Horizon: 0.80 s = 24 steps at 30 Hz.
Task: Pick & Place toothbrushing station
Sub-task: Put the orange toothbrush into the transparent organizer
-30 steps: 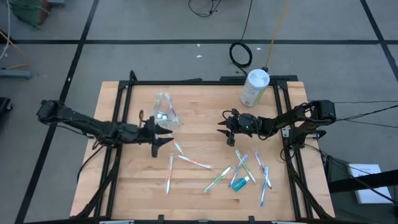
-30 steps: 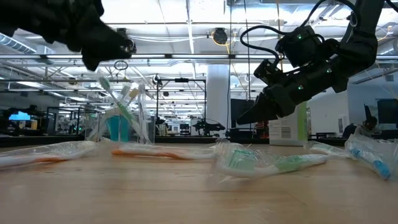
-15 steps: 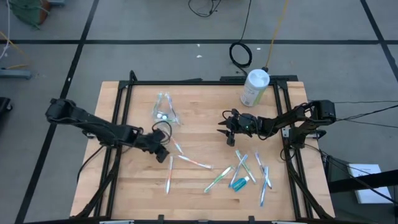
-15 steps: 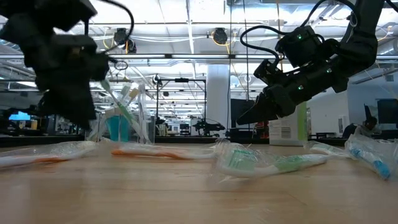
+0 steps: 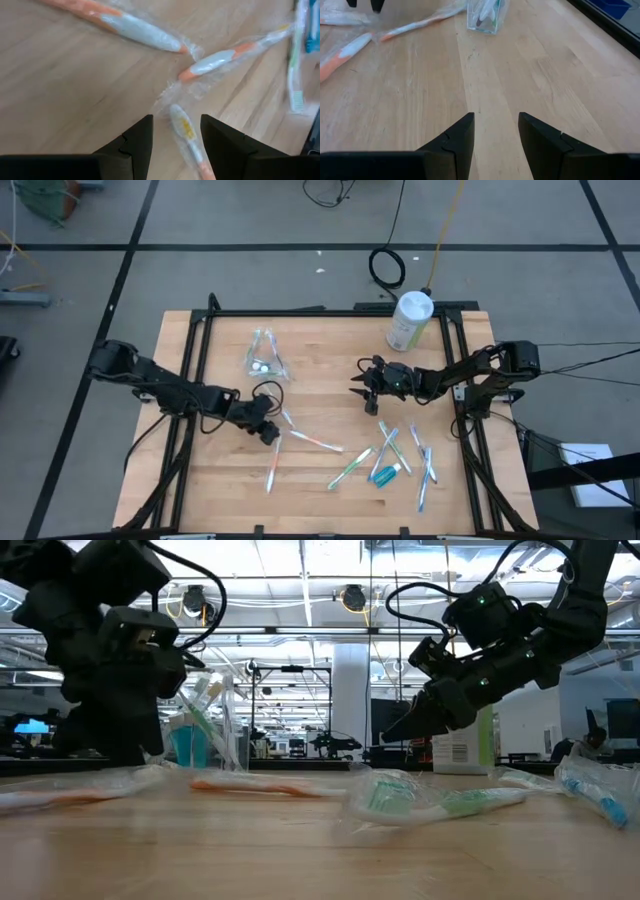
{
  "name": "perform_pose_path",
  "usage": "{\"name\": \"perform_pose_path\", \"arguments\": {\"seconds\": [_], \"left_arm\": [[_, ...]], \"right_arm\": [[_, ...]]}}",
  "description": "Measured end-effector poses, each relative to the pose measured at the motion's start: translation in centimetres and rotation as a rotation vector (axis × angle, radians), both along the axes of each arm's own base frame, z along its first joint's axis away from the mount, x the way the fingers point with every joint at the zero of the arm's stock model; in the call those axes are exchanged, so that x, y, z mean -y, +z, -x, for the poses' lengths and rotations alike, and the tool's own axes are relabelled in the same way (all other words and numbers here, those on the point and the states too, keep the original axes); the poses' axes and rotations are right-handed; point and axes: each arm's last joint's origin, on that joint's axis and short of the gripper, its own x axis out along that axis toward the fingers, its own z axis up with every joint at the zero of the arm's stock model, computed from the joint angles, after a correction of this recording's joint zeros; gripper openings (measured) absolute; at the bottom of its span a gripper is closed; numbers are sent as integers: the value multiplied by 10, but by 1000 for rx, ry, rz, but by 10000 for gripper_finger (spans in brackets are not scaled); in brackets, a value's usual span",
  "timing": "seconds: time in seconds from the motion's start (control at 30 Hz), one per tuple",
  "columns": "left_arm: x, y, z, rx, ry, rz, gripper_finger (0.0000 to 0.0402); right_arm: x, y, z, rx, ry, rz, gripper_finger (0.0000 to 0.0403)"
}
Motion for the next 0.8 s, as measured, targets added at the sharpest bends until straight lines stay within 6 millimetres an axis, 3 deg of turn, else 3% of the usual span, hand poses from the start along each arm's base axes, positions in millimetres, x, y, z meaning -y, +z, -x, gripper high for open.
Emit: {"name": "perform_pose_path", "arguments": {"seconds": [0.47, 0.8], "left_arm": [[11, -13, -8, 13, -66, -5, 160], [5, -6, -11, 72, -91, 2, 18]], "right_arm": [[0, 0, 0, 2, 0, 0, 144], [0, 0, 0, 2, 0, 0, 144]]}}
